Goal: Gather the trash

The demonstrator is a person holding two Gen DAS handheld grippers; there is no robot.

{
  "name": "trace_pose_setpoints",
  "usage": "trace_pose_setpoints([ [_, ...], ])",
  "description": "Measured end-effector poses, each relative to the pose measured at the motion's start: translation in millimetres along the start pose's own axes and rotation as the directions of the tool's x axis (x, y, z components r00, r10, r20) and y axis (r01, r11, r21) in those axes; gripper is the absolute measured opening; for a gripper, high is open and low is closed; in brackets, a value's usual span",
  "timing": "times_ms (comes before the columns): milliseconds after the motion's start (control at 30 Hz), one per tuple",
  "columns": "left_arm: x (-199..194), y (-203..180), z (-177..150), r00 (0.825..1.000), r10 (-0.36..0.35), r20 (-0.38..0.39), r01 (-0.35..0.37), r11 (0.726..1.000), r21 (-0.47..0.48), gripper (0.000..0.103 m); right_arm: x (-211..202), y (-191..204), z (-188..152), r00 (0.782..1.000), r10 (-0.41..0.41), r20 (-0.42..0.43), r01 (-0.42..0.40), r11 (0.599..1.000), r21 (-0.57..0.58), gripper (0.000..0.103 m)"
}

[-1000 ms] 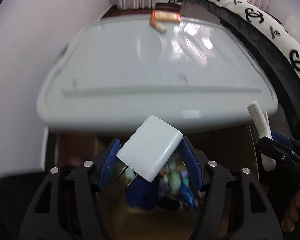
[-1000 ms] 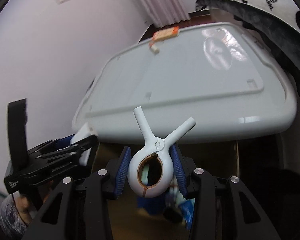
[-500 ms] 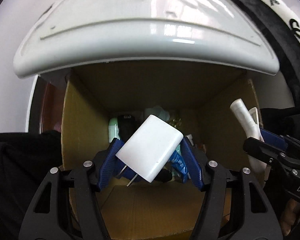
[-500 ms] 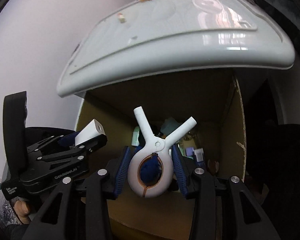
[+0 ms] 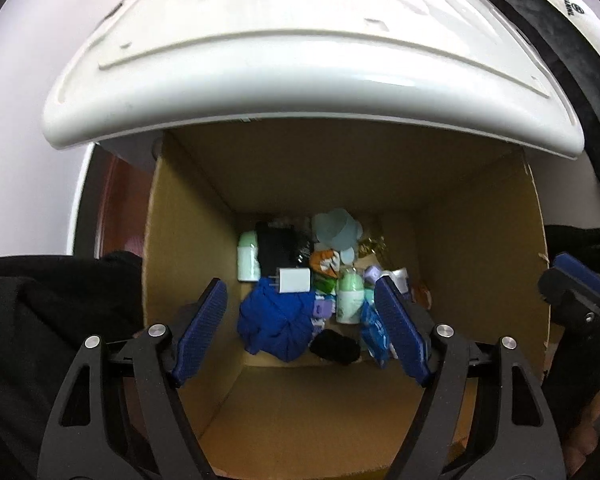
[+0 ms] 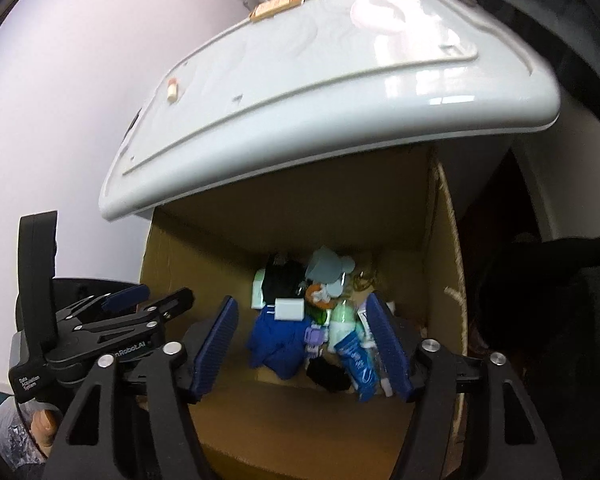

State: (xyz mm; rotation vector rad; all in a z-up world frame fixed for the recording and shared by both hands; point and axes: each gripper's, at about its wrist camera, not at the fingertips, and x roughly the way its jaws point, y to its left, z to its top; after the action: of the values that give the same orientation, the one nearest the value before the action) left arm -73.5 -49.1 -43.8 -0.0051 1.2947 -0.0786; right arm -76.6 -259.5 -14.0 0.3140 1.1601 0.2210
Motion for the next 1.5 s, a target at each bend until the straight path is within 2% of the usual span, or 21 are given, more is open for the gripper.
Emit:
trace_pose_setpoints([
  [100, -4, 5, 10, 0.998, 0.033, 0.048, -0.033, 0.999, 0.0, 0.075, -3, 2, 10, 0.994, -0.056, 0.093, 0.057, 0.998, -0.011, 0.076],
  [167, -6, 8, 19, 0.993, 0.074, 0.094, -0.075, 0.997, 0.01, 0.075, -6, 5, 17, 0.979, -0.103, 0.177, 0.107, 0.994, -0.013, 0.086],
  [200, -7, 9, 22, 0.991, 0.083, 0.106, -0.085, 0.996, 0.009, 0.075, -7, 7, 20, 0.968, -0.125, 0.216, 0.131, 0.991, -0.013, 0.087],
  [300, -12, 13, 32, 0.989, 0.04, 0.141, -0.04, 0.999, -0.004, 0.075, -8, 14, 26, 0.936, -0.17, 0.308, 0.185, 0.982, -0.02, 0.098],
  [333, -14, 14, 33, 0.987, 0.034, 0.156, -0.033, 0.999, -0.006, 0.075, -8, 16, 27, 0.923, -0.19, 0.336, 0.21, 0.977, -0.024, 0.098],
  [400, -16, 15, 34, 0.983, 0.034, 0.183, -0.033, 0.999, -0.004, 0.078, -6, 17, 27, 0.913, -0.203, 0.355, 0.227, 0.974, -0.027, 0.098],
  [500, -19, 16, 32, 0.979, 0.022, 0.204, -0.023, 1.0, 0.002, 0.082, -3, 13, 26, 0.918, -0.201, 0.342, 0.216, 0.976, -0.006, 0.098],
  [533, -20, 17, 32, 0.977, 0.026, 0.213, -0.027, 1.0, 0.001, 0.083, -3, 13, 27, 0.914, -0.212, 0.346, 0.224, 0.975, 0.006, 0.098],
  [633, -21, 20, 30, 0.97, 0.038, 0.242, -0.04, 0.999, 0.001, 0.086, -11, 15, 28, 0.885, -0.252, 0.392, 0.271, 0.963, 0.008, 0.098],
  [700, -22, 21, 30, 0.969, 0.03, 0.246, -0.032, 0.999, 0.002, 0.086, -12, 18, 27, 0.875, -0.261, 0.408, 0.287, 0.958, -0.002, 0.098],
  [900, -16, 25, 31, 0.974, 0.029, 0.227, -0.028, 1.0, -0.006, 0.086, -12, 19, 24, 0.872, -0.277, 0.404, 0.31, 0.951, -0.016, 0.098],
  [1500, -8, 26, 31, 0.98, 0.035, 0.194, -0.033, 0.999, -0.016, 0.086, -9, 14, 25, 0.88, -0.285, 0.379, 0.311, 0.95, -0.009, 0.098],
])
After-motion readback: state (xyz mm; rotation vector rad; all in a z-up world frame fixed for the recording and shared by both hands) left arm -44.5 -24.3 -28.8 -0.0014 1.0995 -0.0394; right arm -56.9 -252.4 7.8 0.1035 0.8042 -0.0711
